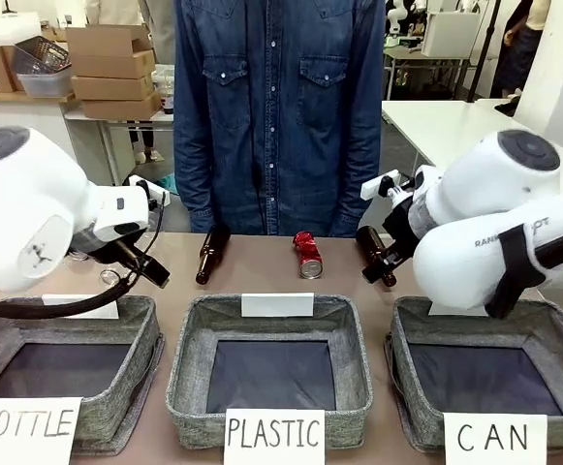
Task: Sort the can waste into the basket.
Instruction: Pick up the can waste from the table and place it in the right Fabric basket.
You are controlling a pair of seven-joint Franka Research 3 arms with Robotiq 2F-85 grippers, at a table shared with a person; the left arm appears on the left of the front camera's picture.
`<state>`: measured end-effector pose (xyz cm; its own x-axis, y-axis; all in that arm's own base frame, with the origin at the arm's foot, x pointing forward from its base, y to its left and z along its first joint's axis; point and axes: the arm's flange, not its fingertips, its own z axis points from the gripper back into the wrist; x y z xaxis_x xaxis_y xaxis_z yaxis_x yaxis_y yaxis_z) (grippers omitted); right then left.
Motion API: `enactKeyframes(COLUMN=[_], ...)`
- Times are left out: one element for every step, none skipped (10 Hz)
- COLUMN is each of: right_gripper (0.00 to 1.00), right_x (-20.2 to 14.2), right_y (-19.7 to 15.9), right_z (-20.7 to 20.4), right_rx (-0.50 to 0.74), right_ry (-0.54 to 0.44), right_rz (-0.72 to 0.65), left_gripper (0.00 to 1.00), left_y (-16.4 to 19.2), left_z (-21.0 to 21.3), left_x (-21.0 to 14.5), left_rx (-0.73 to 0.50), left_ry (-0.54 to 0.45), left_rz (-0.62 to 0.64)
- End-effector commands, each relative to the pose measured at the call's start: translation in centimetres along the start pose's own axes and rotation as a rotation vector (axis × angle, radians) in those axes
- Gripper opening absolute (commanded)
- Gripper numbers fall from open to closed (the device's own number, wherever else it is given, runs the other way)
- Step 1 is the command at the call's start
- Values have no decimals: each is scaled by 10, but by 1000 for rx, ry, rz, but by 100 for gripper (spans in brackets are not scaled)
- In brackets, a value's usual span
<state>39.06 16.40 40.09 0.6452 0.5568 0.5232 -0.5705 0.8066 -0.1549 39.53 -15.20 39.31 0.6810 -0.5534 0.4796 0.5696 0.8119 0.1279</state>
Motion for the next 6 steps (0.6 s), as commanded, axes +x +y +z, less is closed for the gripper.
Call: enactKeyframes(right_gripper=[100, 100, 100, 100, 100, 100], right_x=[-11, -20, -30, -34, 20, 20], right_y=[8, 16, 26, 31, -1, -1], right_z=[114, 148, 169, 168, 149, 149], right_rx=[-79, -148, -186, -284, -119, -119], right_ry=[-29, -120, -200, -222, -147, -147], right_rz=[-40, -42, -38, -57, -35, -35], left_gripper=[100, 100, 100, 100, 100, 100], left_y=[5, 2, -3, -13, 8, 8], left_z=[121, 159, 177, 170, 156, 156], left_x=[-19, -33, -45, -41, 8, 8], left_rx=[-10, 49, 88, 110, 44, 44], left_ry=[-18, -117, -190, -317, -124, -124], left_rz=[-30, -15, -2, 3, -4, -4])
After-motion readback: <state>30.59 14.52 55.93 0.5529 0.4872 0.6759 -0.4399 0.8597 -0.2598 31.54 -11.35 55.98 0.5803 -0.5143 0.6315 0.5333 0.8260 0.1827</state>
